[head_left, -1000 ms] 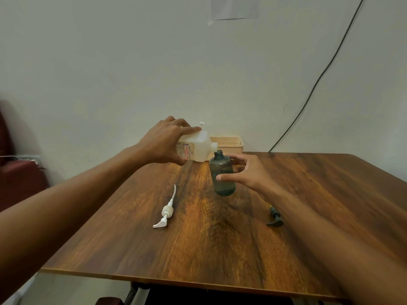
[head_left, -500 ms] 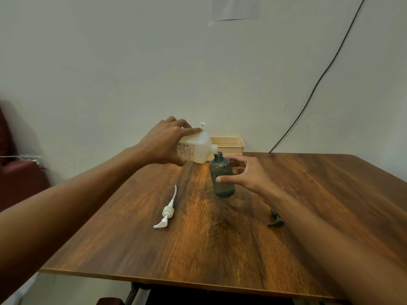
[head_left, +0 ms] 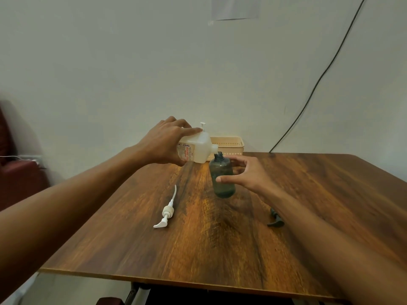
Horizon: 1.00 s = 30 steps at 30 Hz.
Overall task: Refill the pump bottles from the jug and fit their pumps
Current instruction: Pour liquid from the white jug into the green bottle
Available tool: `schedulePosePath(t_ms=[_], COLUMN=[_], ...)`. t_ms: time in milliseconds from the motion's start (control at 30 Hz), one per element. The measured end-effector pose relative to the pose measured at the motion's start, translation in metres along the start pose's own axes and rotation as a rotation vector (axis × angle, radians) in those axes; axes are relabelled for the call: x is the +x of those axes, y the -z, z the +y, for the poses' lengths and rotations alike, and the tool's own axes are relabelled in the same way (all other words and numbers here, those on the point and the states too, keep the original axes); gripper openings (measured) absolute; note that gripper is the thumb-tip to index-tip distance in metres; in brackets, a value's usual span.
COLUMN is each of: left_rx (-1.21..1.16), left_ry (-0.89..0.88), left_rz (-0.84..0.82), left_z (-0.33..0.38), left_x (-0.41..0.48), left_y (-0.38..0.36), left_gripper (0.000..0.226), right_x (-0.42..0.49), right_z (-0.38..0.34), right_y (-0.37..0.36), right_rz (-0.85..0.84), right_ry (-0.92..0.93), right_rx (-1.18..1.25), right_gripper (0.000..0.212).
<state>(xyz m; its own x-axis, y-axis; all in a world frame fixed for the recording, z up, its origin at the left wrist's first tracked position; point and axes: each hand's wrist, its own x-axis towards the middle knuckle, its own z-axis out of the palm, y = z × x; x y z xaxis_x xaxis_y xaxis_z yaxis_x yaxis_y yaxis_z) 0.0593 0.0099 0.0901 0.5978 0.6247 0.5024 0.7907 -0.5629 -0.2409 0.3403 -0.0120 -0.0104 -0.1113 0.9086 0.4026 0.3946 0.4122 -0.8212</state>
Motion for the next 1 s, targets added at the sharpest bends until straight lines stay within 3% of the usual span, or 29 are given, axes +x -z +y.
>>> schedulePosePath(t_ms=[267, 600, 1000], left_rx=[-0.001, 0.010, 0.006], left_ry=[-0.005, -0.007, -0.009], left_rz=[0.004, 0.000, 0.006], left_z=[-0.0005, 0.0003, -0.0009], left_x=[-0.0005, -0.0003, -0.0004], left_y=[-0.0012, -0.0029, -0.0045], left_gripper=[0.099, 0.100, 0.100], right_x=[-0.0011, -0.0045, -0.0056], right_z=[0.0003, -0.0027, -0.0021], right_y=[-0.0008, 0.0005, -0.0004], right_rz=[-0.005, -0.024, -0.020], right_ry=[0.014, 0.026, 0.024], right_rx=[0.005, -0.005, -0.018], right_gripper=[0.076, 0.058, 0.065])
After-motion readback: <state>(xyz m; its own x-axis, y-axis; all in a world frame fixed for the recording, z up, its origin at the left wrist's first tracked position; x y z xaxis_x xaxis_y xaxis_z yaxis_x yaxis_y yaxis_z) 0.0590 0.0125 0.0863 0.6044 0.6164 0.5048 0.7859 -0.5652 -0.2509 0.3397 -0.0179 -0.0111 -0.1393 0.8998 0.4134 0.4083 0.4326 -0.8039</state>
